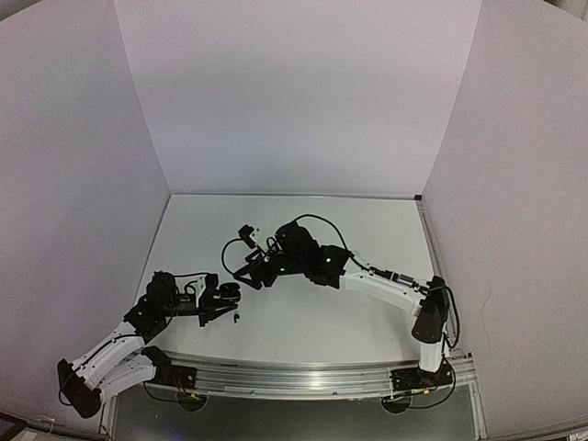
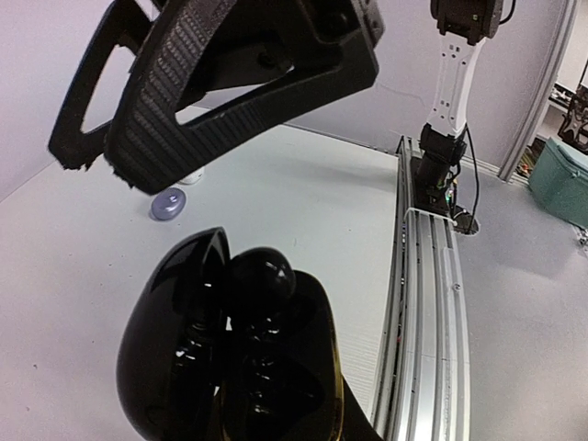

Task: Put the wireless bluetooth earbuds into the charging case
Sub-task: Adjust the right earbud in the right side groove of the charging case.

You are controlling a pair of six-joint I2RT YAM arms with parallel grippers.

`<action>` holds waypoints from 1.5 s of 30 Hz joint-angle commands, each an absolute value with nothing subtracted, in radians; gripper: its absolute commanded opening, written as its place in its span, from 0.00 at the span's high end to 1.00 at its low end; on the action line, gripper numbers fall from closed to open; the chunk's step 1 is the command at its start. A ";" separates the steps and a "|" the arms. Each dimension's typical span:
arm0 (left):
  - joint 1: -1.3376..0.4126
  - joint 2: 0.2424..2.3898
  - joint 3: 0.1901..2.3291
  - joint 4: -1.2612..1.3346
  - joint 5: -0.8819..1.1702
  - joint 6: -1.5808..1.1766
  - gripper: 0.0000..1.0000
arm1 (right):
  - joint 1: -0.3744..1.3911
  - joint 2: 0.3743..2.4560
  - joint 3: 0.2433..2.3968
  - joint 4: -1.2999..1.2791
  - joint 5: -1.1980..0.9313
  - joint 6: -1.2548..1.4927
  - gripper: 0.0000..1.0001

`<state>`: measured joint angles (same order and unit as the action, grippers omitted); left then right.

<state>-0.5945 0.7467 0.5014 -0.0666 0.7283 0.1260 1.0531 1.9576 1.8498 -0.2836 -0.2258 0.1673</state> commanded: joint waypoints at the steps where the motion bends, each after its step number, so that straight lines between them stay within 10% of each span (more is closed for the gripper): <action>1: -0.597 0.734 0.510 -0.011 0.615 0.125 1.00 | 1.109 1.825 1.808 -0.260 -0.016 0.210 0.38; 25: -0.620 0.755 0.482 0.051 0.572 0.167 1.00 | 1.192 1.956 1.930 -0.366 0.104 0.294 0.73; 45: -0.621 0.761 0.477 0.046 0.564 0.163 1.00 | 1.200 1.922 1.925 -0.368 0.035 0.338 0.77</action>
